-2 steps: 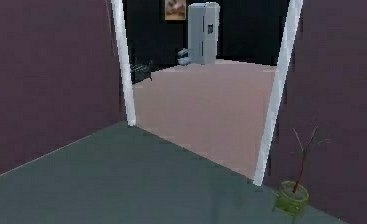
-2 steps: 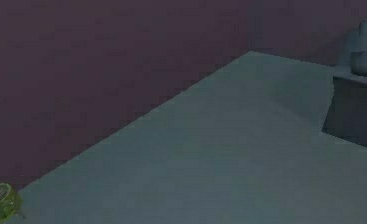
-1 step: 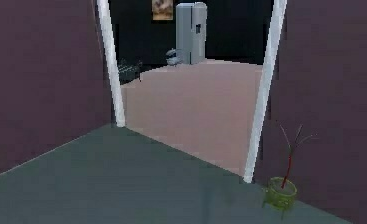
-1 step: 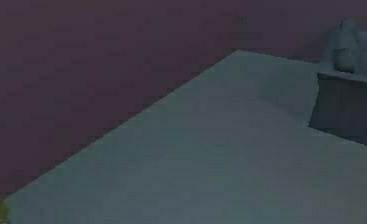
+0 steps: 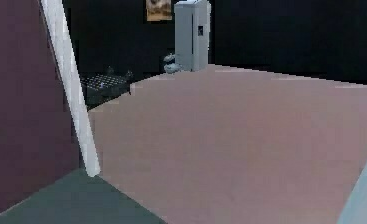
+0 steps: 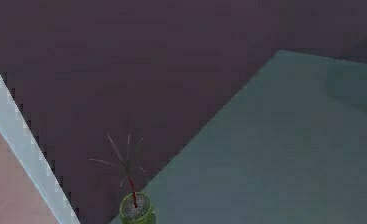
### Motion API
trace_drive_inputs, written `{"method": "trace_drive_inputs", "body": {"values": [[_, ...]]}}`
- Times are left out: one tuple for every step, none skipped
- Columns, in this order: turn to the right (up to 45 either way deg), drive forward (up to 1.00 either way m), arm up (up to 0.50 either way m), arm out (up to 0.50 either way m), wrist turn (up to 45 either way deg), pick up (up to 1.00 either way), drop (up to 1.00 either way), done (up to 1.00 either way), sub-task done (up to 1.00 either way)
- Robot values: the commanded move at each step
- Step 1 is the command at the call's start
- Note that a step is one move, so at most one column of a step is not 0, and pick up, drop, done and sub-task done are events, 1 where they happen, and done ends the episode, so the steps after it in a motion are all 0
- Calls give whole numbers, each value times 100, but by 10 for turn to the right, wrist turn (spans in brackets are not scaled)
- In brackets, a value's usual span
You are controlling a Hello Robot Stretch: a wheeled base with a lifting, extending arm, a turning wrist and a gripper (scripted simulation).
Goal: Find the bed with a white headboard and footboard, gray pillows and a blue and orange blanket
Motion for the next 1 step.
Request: {"method": "trace_drive_inputs", "body": {"values": [[0,65,0,0,0,0,0,0,0]]}}
